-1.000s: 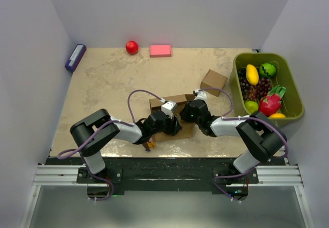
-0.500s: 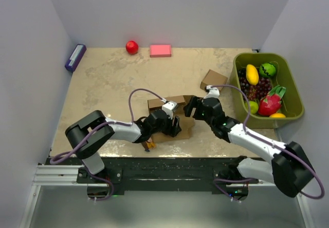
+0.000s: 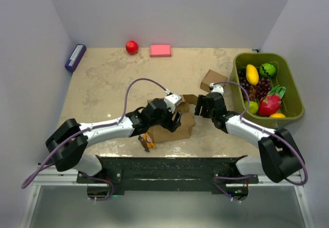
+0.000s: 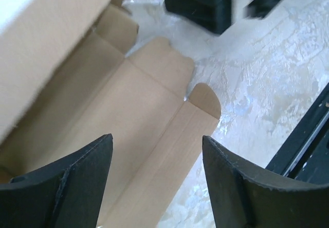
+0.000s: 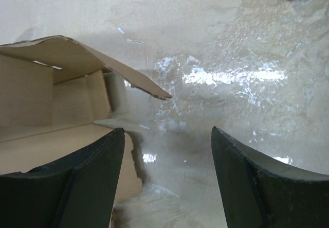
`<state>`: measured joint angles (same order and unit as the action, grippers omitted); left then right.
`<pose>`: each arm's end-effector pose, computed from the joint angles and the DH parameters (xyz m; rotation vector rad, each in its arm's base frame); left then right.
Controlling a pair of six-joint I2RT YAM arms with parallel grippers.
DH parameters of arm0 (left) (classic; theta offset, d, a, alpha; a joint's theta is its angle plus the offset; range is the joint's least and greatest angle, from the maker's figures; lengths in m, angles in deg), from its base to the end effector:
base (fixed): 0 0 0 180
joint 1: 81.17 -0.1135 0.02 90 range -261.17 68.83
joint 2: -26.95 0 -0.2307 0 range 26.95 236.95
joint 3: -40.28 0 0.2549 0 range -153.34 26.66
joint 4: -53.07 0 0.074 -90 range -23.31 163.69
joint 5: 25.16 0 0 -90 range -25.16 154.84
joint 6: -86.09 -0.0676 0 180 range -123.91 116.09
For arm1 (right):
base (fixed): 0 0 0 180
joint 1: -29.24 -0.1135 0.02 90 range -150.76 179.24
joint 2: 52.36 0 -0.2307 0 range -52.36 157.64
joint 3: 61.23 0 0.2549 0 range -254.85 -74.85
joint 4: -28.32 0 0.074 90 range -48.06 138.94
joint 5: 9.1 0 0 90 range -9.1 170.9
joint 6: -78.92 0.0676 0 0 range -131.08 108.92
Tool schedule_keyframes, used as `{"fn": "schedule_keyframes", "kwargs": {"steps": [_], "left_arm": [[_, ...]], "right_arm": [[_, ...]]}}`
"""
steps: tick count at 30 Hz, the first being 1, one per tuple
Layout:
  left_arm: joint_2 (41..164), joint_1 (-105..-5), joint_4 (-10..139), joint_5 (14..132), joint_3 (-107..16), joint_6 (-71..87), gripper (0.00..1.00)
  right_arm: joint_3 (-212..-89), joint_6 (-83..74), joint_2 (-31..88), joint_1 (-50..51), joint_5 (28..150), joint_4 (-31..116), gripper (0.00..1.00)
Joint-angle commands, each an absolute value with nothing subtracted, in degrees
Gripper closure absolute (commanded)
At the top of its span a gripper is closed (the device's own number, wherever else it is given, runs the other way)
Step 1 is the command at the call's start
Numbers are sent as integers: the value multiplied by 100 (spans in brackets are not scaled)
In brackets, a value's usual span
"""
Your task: Fold the paper box
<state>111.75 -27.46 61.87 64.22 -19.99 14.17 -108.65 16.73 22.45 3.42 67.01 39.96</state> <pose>0.2073 -0.2811 0.1596 0.6791 2.1345 -0.6983 0.2720 0.1136 0.1309 0.1686 2.2327 0.2376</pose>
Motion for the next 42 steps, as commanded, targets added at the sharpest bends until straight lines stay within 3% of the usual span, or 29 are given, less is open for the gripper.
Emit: {"fn": "schedule_keyframes", "kwargs": {"steps": [1,9,24,32,37,42], "left_arm": [[10939,-2738,7807,6248,-2922,278,25],[11580,-2738,8664,5430,-3907,-1268,25],[12073,-2730,7698,4480,-3732,-1964,29],[12363,-2721,7583,4445,-3671,-2079,47],[12469,-2712,7557,4524,-3635,-2044,58],[12530,-2712,7548,4533,-3644,-1973,63]], "right_arm": [[-11167,1318,2638,410,6780,3228,31],[-11141,1089,2938,463,7000,2665,37],[-11176,957,3079,463,7272,2418,58],[-11177,940,3096,472,7386,2410,72],[-11168,817,3044,472,7597,2348,89],[-11133,834,3008,472,7809,2348,99]]}}
